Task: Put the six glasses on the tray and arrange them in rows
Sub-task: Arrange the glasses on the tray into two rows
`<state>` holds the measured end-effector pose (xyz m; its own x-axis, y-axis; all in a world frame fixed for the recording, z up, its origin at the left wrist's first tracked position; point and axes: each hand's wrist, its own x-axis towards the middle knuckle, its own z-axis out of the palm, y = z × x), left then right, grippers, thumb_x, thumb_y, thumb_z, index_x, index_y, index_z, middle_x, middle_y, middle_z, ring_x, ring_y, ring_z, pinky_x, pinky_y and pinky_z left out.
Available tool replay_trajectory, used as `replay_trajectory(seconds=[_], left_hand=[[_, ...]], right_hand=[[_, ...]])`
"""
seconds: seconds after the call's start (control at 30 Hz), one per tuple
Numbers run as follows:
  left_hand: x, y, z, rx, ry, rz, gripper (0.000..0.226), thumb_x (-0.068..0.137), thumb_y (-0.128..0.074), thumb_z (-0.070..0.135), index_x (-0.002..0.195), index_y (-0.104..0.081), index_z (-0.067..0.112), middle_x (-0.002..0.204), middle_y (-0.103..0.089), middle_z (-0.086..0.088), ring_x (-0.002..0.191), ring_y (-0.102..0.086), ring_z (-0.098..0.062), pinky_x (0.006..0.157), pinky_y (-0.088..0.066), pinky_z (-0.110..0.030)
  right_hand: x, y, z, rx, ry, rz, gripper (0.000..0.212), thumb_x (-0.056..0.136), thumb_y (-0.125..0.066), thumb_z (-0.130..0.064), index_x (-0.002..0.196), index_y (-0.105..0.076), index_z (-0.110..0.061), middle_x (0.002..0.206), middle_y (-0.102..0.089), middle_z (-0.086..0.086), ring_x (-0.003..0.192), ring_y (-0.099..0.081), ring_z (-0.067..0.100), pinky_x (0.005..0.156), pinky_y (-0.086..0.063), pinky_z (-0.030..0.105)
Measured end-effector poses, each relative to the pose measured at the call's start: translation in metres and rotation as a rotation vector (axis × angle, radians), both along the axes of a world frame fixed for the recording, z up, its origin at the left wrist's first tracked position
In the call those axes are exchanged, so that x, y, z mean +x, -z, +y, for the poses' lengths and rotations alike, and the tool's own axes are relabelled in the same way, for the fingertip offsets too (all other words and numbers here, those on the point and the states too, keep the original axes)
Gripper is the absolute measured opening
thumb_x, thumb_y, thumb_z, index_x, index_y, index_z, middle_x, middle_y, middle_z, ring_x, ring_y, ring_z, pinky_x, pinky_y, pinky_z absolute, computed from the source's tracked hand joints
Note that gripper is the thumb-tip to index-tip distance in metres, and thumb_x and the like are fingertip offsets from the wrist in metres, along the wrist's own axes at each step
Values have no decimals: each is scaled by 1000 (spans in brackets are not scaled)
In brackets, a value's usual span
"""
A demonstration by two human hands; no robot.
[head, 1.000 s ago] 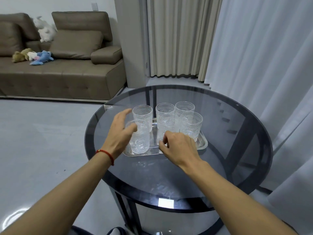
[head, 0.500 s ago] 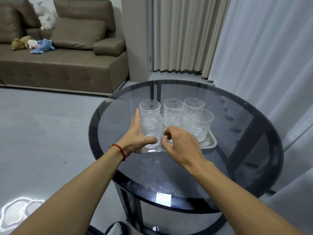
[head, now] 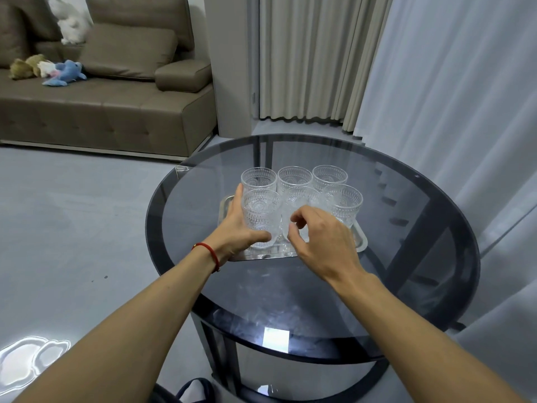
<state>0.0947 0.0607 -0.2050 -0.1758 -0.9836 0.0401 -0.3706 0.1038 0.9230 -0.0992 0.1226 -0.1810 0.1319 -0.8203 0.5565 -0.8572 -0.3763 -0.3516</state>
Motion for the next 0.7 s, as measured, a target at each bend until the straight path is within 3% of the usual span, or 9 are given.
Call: replay_trajectory(seconds=[0.17, 0.3, 0.4, 0.57, 0.7], left_hand=[[-1, 3, -1, 2, -17, 32, 128, 64, -86, 13, 156, 0, 35, 162, -12, 5, 148, -23, -23, 120, -28, -41], [0, 4, -2, 1, -27, 46, 125, 64, -85, 14, 155, -3, 36, 158, -15, 9, 144, -25, -20, 116, -30, -35], [0, 5, -2, -4, -20, 35, 124, 65, -85, 12, 155, -3, 37, 159, -12, 10, 144, -24, -20, 108, -31, -28], [-1, 4, -2, -8, -29, 33, 125, 66, -86, 10, 156, -2, 34, 159, -13, 6, 145, -24, -23, 108, -31, -29], [-3, 3, -2, -13, -42, 37, 124, 66, -85, 8, 156, -3, 35, 159, -14, 7, 143, -26, -23, 105, -31, -27]], right_hand=[[-17, -11, -2, -159, 81, -84, 12, 86, -60, -27, 77, -53, -22, 68, -54, -8, 62, -50, 13, 51, -46, 34], [-33, -10, -4, -185, 126, -143, 10, 84, -58, -27, 77, -51, -24, 70, -52, -10, 65, -47, 11, 53, -41, 28], [-47, -5, -9, -180, 206, -286, 9, 84, -59, -24, 91, -55, -20, 87, -55, -5, 82, -50, 13, 68, -45, 32], [-61, 7, -14, 47, 322, -497, 45, 90, -56, -28, 131, -46, -11, 131, -48, 7, 122, -45, 23, 103, -38, 36], [-67, 15, -20, 329, 269, -623, 61, 94, -54, -35, 147, -33, -14, 150, -43, 8, 133, -45, 23, 105, -37, 35]])
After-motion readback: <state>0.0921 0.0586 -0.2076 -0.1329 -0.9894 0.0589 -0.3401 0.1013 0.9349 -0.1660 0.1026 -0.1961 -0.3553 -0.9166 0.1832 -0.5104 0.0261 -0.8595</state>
